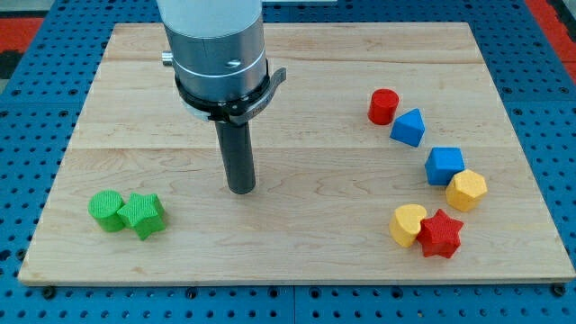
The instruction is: Point at yellow heart
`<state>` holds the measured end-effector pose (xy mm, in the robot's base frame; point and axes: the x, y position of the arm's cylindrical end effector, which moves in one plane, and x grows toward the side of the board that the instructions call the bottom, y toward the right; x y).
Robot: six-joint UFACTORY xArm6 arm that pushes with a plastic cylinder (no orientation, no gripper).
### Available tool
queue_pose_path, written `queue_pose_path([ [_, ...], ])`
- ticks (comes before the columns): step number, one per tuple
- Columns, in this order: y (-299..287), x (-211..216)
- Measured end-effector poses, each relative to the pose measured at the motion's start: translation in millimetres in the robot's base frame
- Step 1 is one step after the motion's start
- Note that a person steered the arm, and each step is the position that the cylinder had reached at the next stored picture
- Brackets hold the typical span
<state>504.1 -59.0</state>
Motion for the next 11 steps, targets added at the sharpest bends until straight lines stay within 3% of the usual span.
queue_pose_path([
  [1, 0.0, 0.0],
  [3, 80.6, 76.8],
  [11, 163.3, 87.6],
])
